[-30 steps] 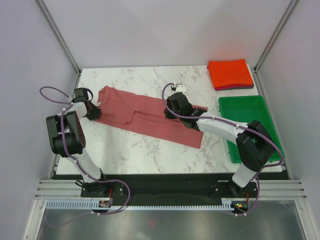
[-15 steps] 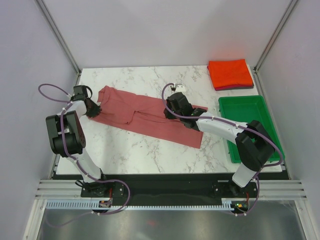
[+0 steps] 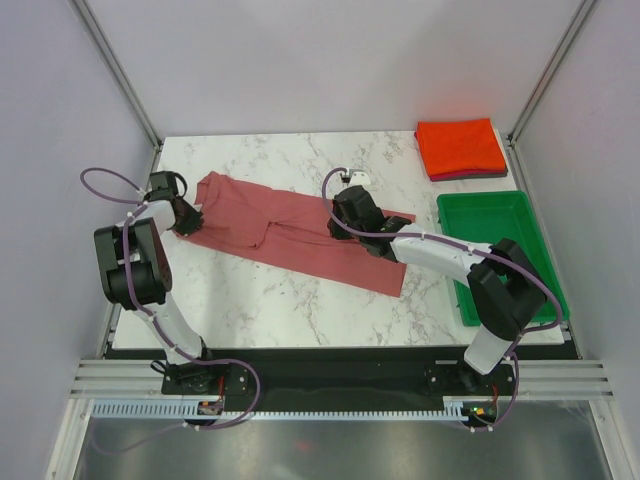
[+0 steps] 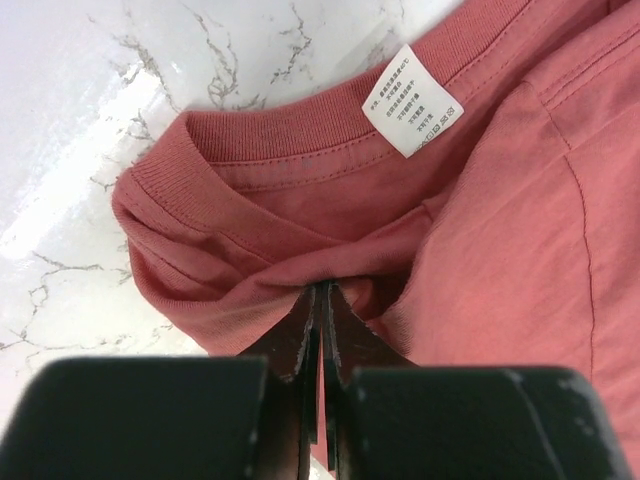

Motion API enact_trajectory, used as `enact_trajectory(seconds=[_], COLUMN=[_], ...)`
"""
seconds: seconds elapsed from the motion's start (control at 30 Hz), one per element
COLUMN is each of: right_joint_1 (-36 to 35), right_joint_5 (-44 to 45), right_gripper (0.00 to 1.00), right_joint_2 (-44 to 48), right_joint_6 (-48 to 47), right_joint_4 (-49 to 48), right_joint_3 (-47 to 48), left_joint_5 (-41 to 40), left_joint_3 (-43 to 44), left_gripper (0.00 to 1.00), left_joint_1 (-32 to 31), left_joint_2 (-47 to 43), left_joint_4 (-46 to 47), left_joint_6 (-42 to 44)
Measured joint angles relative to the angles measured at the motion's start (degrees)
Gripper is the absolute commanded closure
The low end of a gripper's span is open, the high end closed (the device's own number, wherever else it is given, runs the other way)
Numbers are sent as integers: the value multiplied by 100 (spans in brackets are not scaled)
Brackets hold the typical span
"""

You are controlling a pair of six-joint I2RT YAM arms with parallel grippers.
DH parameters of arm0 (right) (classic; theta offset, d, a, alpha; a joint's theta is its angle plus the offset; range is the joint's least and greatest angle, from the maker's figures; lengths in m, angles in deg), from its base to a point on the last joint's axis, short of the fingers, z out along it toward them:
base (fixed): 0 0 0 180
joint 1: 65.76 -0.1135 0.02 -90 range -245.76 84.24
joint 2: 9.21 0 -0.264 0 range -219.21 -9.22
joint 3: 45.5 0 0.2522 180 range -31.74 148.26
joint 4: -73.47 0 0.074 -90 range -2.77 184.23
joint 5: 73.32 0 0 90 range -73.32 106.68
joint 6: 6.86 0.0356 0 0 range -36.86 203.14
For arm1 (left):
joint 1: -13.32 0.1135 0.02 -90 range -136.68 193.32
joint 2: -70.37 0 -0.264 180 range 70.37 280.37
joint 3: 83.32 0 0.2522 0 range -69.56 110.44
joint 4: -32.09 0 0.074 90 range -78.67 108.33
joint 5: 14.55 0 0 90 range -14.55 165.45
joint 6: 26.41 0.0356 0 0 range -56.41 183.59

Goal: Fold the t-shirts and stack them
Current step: Fold the tshirt

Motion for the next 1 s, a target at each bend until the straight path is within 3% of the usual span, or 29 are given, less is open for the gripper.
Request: enact_trajectory(seconds=[1.0], right_joint_1=[0], right_joint_5=[-243], right_gripper=[77], right_joint_2=[0], right_joint_6=[2], right_joint_4=[-33], right_joint_3=[-39], left_joint_5=[-470], left_joint_3=[-518], left_gripper=[98], left_joint_1=[-26], left_joint_2=[-931], left_joint_4=[-619], left_joint_6=[-105])
